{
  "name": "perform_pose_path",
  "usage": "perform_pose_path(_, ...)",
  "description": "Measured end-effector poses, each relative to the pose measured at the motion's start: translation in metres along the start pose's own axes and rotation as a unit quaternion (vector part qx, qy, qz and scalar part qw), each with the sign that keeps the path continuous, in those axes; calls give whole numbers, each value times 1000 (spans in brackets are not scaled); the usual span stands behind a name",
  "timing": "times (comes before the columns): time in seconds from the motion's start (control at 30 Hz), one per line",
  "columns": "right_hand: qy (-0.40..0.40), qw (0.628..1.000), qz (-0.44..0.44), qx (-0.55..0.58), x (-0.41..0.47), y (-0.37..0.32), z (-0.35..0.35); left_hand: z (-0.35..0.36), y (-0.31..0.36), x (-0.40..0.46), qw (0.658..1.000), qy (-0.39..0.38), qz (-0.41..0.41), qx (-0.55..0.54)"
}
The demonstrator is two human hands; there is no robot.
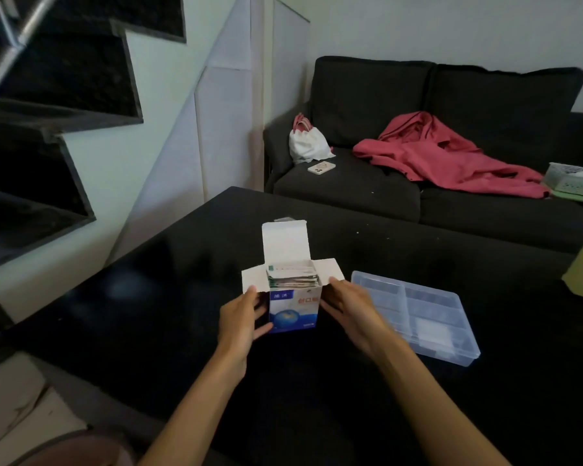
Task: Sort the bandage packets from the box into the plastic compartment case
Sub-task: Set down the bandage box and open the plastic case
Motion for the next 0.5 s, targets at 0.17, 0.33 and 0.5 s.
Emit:
perform_pose_path(0.17,-14,1000,9,-15,2,-5,-6,2,-11,13,998,51,-7,26)
perform_pose_path(0.33,132,977,-56,-157,-23,-21,-57,9,10,-14,944,227,233,49)
perform_pose_path(0.5,238,923,5,-302,-61,-32,-131,63,1,-47,891,-148,307,299)
Point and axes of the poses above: each hand's wrist, its own x-axis towards the middle knuckle, its own z-axis out of the palm, y = z × x, the point moved 1 cm from there along x, towards the middle knuckle, and after that the axes turned 2 degrees about z, right-handed, at the moved point
